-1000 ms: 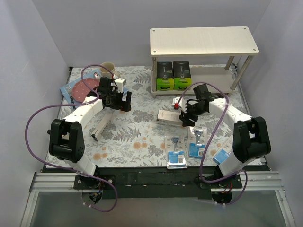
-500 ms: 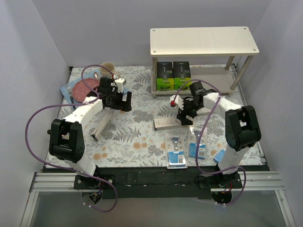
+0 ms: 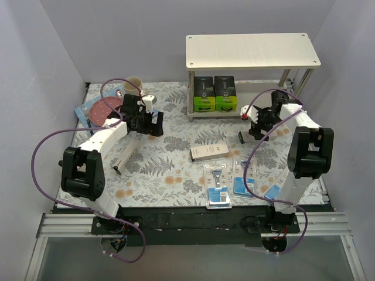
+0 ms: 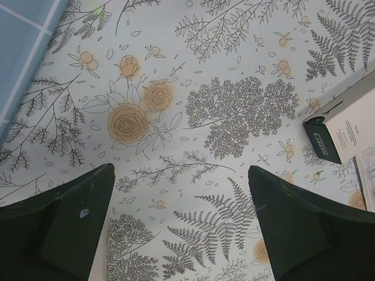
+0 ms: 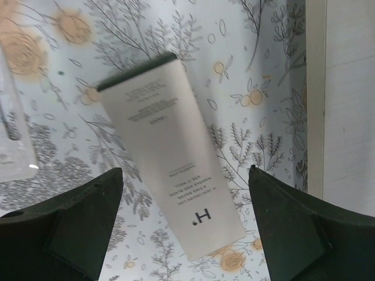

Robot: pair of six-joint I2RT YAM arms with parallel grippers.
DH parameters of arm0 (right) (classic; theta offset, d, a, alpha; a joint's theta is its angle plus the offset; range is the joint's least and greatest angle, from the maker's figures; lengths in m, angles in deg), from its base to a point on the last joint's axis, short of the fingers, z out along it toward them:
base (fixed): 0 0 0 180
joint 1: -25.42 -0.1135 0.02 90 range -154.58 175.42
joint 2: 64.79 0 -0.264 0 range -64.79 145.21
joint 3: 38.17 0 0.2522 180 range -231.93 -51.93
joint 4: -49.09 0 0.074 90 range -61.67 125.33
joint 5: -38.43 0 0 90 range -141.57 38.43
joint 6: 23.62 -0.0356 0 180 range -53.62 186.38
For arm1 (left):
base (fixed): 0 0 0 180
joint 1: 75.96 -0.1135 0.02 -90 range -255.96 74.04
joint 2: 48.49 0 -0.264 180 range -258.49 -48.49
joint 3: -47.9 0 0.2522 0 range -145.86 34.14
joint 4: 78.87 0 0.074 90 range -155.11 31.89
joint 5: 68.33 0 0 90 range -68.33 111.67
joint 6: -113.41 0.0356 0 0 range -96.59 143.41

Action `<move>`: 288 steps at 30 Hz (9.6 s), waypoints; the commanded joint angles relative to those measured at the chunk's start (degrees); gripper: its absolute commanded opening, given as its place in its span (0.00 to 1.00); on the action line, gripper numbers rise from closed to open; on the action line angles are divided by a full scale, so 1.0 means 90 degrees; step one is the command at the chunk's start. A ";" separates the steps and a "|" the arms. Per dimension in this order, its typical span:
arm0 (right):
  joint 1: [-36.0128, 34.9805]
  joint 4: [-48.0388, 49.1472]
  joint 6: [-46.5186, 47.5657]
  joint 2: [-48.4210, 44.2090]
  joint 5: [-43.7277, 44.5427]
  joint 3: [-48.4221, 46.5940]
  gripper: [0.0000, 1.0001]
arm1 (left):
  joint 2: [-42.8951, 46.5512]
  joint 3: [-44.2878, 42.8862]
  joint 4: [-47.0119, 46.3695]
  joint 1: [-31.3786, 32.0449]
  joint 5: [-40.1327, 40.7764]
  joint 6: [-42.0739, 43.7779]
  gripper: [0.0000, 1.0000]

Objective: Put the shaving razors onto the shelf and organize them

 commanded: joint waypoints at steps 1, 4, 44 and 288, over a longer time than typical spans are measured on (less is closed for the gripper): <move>0.0263 -0.0136 0.0551 0.0491 0.0112 -0.0593 0.95 | 0.0015 -0.0270 0.0037 -0.0035 -0.0076 0.0051 0.98; 0.0322 -0.0302 0.0912 0.0814 0.0238 -0.0828 0.95 | 0.0005 -0.0222 0.0067 -0.0035 -0.0057 0.0070 0.98; 0.0429 0.1143 -0.3737 -0.1149 0.0404 0.1730 0.98 | -0.0093 -0.0320 -0.0031 0.0033 -0.0105 0.0031 0.98; 0.0137 0.4278 -0.8609 0.1498 0.1987 -0.1258 0.64 | 0.0572 0.0462 0.0741 0.0502 0.1037 0.1223 0.98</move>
